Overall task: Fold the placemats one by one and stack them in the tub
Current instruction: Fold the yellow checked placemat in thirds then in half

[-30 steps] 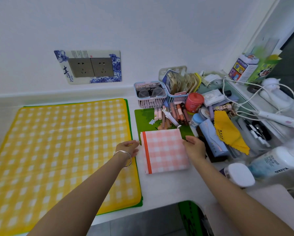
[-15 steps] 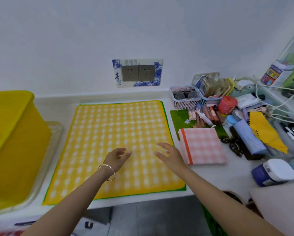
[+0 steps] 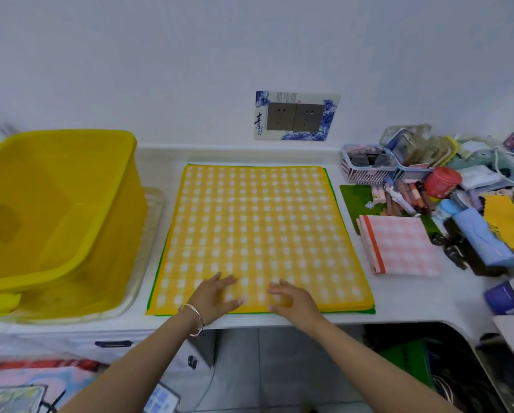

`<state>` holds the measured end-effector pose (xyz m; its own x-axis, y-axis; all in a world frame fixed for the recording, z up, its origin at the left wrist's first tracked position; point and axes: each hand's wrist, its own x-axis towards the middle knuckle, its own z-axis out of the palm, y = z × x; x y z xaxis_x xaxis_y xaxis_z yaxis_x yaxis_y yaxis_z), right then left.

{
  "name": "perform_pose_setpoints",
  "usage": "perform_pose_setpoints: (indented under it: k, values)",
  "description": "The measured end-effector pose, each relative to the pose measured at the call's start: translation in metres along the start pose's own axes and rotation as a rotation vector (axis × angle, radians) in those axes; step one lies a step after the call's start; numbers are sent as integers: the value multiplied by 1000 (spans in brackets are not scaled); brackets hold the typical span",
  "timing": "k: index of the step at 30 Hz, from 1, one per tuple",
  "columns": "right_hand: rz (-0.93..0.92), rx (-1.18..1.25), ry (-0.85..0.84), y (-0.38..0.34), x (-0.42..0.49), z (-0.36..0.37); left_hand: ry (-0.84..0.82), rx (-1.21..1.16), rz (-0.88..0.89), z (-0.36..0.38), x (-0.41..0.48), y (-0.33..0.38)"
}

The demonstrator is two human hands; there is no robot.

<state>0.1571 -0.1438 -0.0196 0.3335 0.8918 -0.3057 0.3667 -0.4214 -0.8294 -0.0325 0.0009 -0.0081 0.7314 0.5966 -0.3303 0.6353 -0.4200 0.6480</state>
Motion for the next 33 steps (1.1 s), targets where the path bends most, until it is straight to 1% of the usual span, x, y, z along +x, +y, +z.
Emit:
perform_pose_setpoints:
  k: [3,8,15,21,26,33]
  values:
    - [-10,-55,18,2,-3,2,3,28,54,4,1,-8]
    - [-14,-89,15,0,-4,1,22,58,92,8,6,-16]
    - [11,-61,-41,-3,-6,-4,36,78,120,8,9,-22]
    - [32,11,-17,-6,-4,-1,25,101,129,8,10,-26]
    - [49,36,-20,-11,-2,-5,3,40,126,4,10,-24]
    - [103,58,-46,-18,2,-12,-42,-202,75,-9,11,-23]
